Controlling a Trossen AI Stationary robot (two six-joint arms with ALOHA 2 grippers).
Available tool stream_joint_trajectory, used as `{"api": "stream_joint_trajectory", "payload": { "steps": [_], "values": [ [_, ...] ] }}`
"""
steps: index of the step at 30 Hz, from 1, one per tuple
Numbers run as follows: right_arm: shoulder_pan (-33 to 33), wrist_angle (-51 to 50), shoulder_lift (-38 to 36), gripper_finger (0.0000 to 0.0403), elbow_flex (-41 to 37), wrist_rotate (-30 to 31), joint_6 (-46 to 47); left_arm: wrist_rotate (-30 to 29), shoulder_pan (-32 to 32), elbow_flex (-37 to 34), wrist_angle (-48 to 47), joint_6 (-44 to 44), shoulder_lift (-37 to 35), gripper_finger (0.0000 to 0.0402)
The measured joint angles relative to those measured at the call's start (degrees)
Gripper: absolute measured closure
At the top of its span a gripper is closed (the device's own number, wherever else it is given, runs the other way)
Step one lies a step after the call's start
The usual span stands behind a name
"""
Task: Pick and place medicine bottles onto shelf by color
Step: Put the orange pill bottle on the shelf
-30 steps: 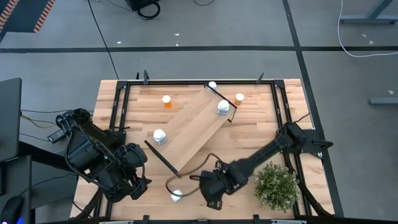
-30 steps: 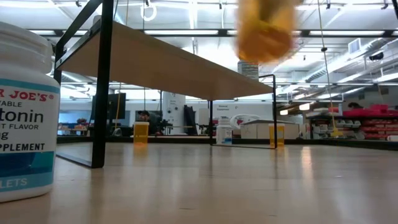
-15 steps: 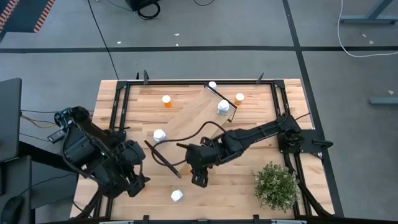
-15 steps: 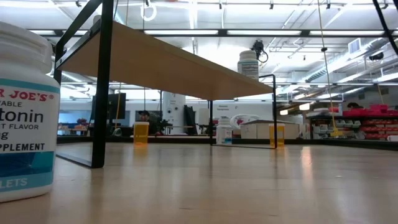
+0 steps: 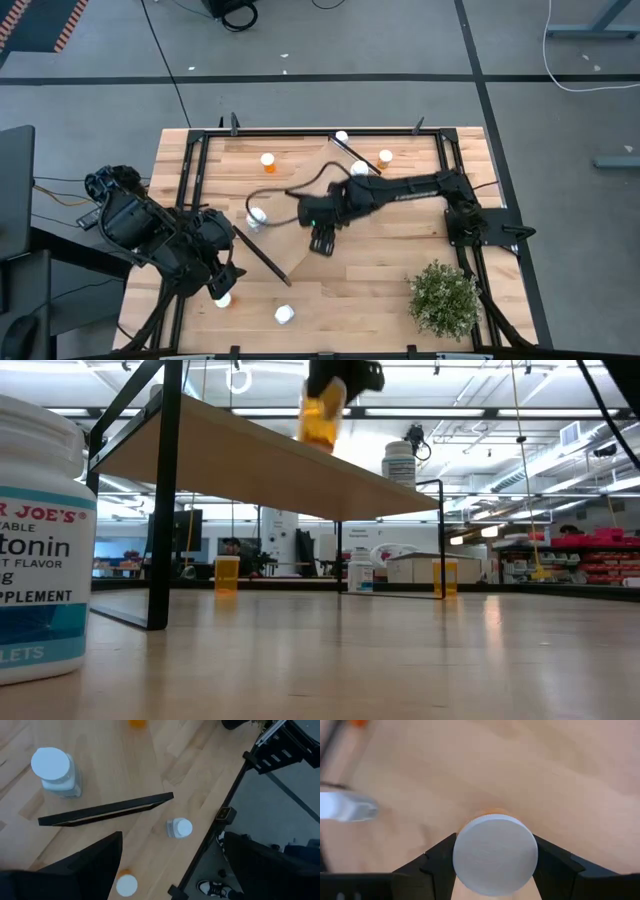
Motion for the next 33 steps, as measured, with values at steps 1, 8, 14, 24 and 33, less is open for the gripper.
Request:
{"api": "stream_joint_trajectory", "payload": {
  "steps": [1, 8, 14, 24, 33],
  "values": [
    [-1.0, -0.6, 0.0, 0.0177, 0.0, 0.0, -0.7, 0.0, 0.0, 0.0, 0.0, 0.0, 0.0, 0.0049],
    [-7.3, -8.1, -0.6, 0.0177, 0.0, -2.0, -3.5, 0.0, 0.0, 0.0, 0.0, 0.0, 0.0, 0.0049],
    [-10.4, -12.4, -2.1, 0.0177, 0.0, -1.9, -3.5, 0.0, 0.0, 0.0, 0.0, 0.1, 0.0, 0.0049],
    [-14.4, -12.6, -4.7, 0.0177, 0.0, -1.9, -3.3, -0.8, 0.0, 0.0, 0.0, 1.4, 0.0, 0.0049],
    [-12.4, -10.9, -4.7, 0.0177, 0.0, -4.0, -0.6, -0.9, 0.0, 0.0, 0.0, 1.6, 0.0, 0.0049]
  ]
}}
